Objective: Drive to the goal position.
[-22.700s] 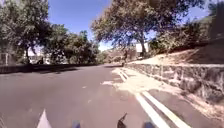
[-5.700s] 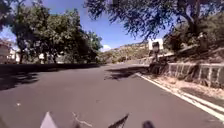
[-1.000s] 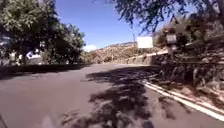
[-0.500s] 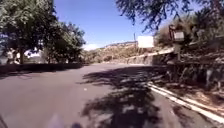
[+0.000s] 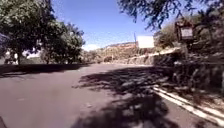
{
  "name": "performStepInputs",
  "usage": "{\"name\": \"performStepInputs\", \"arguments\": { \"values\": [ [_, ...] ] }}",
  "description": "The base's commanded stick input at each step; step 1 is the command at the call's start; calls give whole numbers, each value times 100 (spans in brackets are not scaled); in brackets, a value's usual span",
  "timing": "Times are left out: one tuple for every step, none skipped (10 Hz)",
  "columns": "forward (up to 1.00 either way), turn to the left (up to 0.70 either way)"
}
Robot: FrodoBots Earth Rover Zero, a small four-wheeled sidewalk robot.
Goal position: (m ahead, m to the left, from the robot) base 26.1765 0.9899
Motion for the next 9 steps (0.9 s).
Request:
{"name": "performStepInputs", "arguments": {
  "values": [
    [85, 0],
    [85, 0],
    [85, 0],
    [85, 0],
    [85, 0],
    [85, 0],
    [85, 0],
    [85, 0],
    [85, 0]
  ]
}}
